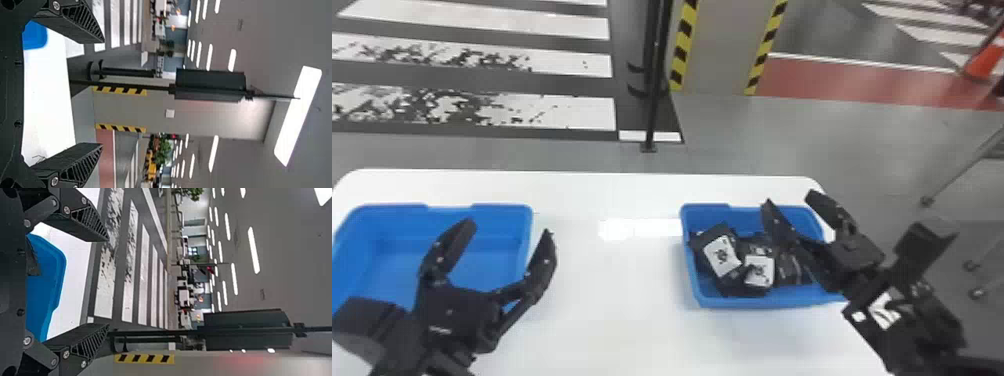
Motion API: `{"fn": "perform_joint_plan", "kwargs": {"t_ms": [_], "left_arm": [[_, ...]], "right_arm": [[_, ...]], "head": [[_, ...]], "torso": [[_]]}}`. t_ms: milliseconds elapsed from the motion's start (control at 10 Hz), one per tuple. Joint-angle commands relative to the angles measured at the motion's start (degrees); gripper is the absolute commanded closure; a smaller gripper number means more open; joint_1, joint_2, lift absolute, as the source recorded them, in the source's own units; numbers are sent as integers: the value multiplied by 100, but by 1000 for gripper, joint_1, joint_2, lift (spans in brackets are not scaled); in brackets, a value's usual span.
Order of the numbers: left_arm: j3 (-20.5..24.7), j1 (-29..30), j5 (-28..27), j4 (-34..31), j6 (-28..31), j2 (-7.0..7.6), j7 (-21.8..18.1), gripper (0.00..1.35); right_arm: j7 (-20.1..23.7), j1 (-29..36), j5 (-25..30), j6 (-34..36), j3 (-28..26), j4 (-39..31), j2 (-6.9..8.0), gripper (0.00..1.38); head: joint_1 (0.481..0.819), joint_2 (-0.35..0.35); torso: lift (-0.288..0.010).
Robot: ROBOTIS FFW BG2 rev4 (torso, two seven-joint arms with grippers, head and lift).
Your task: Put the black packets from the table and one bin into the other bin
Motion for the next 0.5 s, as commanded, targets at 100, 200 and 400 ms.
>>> {"fn": "perform_joint_plan", "kwargs": {"t_ms": [100, 200, 400], "left_arm": [[-47, 708, 526, -407, -85, -59, 978, 96], [-47, 891, 515, -576, -155, -86, 1294, 96], [-24, 1074, 241, -745, -267, -94, 1329, 96]], "right_arm": [[-370, 1099, 236, -724, -129, -643, 339, 246], [-467, 1310, 270, -724, -118, -742, 383, 246], [-467, 1563, 350, -513, -61, -924, 383, 248]], "head": [[695, -185], [695, -179], [695, -163]], "torso": [[-110], [-110], [-110]]}}
